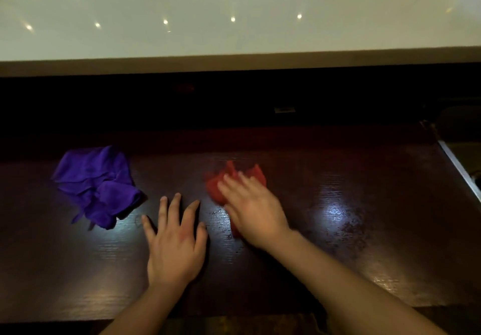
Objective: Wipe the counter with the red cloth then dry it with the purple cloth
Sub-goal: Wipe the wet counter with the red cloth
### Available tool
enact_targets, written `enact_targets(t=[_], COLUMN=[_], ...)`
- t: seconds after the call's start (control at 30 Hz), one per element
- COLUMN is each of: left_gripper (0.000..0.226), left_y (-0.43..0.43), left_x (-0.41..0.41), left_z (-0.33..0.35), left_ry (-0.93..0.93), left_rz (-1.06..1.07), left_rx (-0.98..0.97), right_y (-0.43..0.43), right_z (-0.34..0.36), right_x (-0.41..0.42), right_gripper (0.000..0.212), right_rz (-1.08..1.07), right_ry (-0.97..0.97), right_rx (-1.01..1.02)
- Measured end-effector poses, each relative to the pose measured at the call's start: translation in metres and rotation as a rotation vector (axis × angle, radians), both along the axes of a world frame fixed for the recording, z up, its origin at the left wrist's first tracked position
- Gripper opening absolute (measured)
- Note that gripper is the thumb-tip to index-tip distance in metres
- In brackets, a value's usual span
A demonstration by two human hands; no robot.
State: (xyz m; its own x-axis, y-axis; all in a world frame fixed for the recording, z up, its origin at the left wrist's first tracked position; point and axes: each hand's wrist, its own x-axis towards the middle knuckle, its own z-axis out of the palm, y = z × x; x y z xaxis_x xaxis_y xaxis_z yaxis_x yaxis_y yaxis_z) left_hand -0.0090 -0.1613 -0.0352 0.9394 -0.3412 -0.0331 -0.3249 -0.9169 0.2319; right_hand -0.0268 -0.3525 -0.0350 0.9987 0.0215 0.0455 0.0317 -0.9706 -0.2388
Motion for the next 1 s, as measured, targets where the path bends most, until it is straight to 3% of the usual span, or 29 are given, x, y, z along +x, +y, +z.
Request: enact_targets(t=[0.1, 0.23, 0.33, 0.47, 0.6, 0.7, 0.77, 0.9, 1.0], left_gripper=[0.057, 0.058, 0.061, 0.067, 0.07, 0.066, 0.065, 0.062, 0.06], left_y=[0.001, -0.001, -0.002, 0.0, 0.002, 0.002, 0.001, -0.002, -0.001], left_x=[0.0, 0.0, -0.001, 0.001, 0.001, -0.001, -0.001, 0.0, -0.001], left_z=[-0.001, -0.002, 0.0, -0.001, -0.001, 0.002, 0.002, 0.002, 0.0], left_ry=[-0.001, -0.009, -0.015, -0.018, 0.001, 0.006, 0.005, 0.002, 0.005], left_rz=[0.003, -0.008, -0.004, 0.024, 0.014, -0.012, 0.001, 0.01, 0.012], left_rx=[-0.005, 0.008, -0.01, -0.072, -0.103, -0.072, -0.072, -0.057, -0.038], right_y=[-0.023, -0.077, -0.054, 0.004, 0.018, -0.015, -0.06, -0.151, -0.161], right_z=[-0.003, 0.002, 0.007, 0.004, 0.001, 0.0, -0.001, 0.006, 0.009], right_x=[-0.061, -0.038, 0.027, 0.051, -0.015, -0.076, -0.094, -0.064, -0.011], right_gripper=[0.053, 0.052, 0.054, 0.055, 0.053, 0.054, 0.053, 0.051, 0.053], right_rz=[0.1, -0.256, -0.396, -0.107, 0.148, 0.174, 0.021, -0.556, -0.684], right_ry=[0.001, -0.012, 0.012, 0.022, 0.012, -0.007, -0.075, -0.037, -0.007], right_rx=[0.013, 0.044, 0.062, 0.041, 0.061, 0.039, 0.015, 0.021, 0.009])
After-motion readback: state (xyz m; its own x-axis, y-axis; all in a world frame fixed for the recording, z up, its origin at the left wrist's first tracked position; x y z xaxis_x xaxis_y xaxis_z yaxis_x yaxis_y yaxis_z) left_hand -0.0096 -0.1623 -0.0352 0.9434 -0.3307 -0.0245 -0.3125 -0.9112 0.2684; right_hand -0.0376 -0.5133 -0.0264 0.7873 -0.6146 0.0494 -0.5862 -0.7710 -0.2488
